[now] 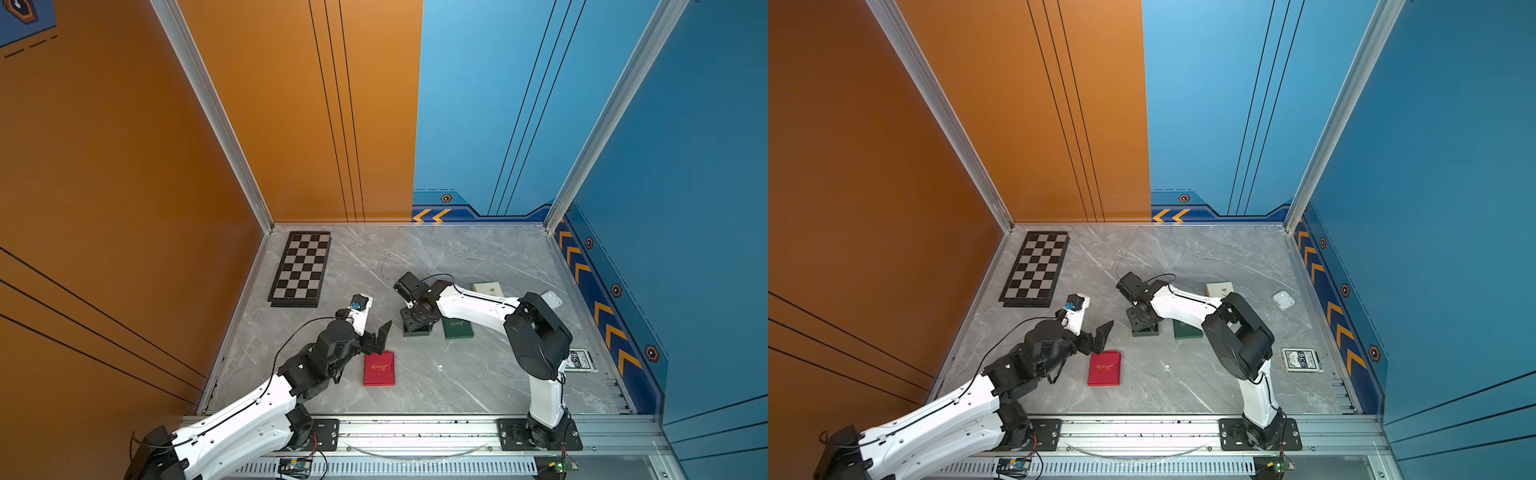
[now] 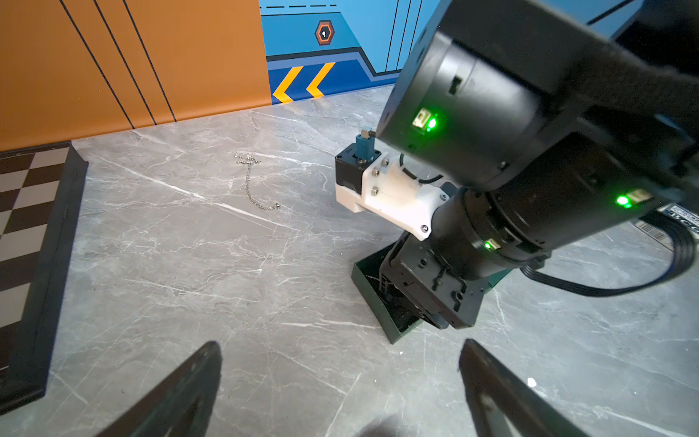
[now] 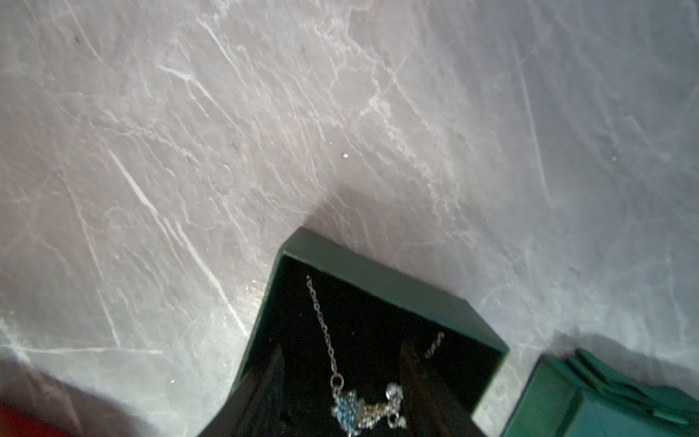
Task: Take the necklace out of the lift-off lid jewelry box
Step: Take out the inner lining from the jewelry box.
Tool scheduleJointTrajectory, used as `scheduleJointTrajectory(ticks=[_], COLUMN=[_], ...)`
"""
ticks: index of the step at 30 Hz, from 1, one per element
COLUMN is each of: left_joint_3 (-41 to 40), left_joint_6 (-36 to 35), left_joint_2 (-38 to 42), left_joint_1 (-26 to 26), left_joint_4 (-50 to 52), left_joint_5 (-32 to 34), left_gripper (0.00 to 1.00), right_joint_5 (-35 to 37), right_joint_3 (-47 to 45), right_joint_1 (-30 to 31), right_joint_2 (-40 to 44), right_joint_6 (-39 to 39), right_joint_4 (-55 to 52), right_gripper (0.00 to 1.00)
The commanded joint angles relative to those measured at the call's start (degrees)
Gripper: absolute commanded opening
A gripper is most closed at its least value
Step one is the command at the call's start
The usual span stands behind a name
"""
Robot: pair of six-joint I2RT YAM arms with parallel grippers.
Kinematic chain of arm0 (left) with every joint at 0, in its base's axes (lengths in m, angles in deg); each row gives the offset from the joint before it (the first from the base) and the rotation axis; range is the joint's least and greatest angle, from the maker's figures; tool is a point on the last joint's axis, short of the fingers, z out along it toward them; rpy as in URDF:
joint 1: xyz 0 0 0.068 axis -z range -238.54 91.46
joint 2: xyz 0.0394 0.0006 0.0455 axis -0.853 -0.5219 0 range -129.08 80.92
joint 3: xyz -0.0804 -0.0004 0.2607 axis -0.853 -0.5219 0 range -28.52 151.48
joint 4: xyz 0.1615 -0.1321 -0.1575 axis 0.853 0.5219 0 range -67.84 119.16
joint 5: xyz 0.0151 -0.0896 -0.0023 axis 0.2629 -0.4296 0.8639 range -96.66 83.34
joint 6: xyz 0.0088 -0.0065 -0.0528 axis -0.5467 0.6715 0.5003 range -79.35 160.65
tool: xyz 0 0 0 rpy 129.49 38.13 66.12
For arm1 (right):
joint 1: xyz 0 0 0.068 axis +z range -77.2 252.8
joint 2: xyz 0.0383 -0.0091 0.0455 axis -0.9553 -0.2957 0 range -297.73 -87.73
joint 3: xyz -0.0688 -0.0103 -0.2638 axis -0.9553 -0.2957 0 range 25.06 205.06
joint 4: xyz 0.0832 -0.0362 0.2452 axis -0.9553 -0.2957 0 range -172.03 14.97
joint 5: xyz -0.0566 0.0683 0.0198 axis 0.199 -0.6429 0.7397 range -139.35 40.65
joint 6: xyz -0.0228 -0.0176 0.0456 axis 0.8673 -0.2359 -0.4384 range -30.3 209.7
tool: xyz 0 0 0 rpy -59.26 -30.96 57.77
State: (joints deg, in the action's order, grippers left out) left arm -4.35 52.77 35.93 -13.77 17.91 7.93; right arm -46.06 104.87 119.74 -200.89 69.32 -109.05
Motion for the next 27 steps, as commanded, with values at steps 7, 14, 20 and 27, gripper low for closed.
scheduleJointTrajectory(ticks=[7, 14, 20, 27], left_joint_3=[-0.60, -0.60, -0.03, 1.63], left_joint_6=[0.89, 0.63, 0.80, 1.50], left_joint_2=[1.62, 1.75, 1.15, 0.30], left_joint_1=[-1.10, -1.38, -1.68, -2.17], left_joint_4=[1.86, 1.83, 1.79, 3.45], left_joint_5=[-0.44, -1.06, -1.55, -1.66], left_gripper=[0.99, 1.00, 0.98, 0.96], right_joint_5=[-0.02, -2.78, -2.76, -2.33], right_joint_3=[2.06, 2.28, 2.54, 2.64], right_joint_1=[-0.35, -1.22, -1.95, -2.08], right_joint_2=[-6.10, -7.42, -3.76, 0.82], right_joint_6=[-1.22, -0.35, 0.50, 1.08], right_joint_4=[-4.12, -4.56, -3.87, -3.78], right_gripper=[0.52, 0.29, 0.21, 0.18])
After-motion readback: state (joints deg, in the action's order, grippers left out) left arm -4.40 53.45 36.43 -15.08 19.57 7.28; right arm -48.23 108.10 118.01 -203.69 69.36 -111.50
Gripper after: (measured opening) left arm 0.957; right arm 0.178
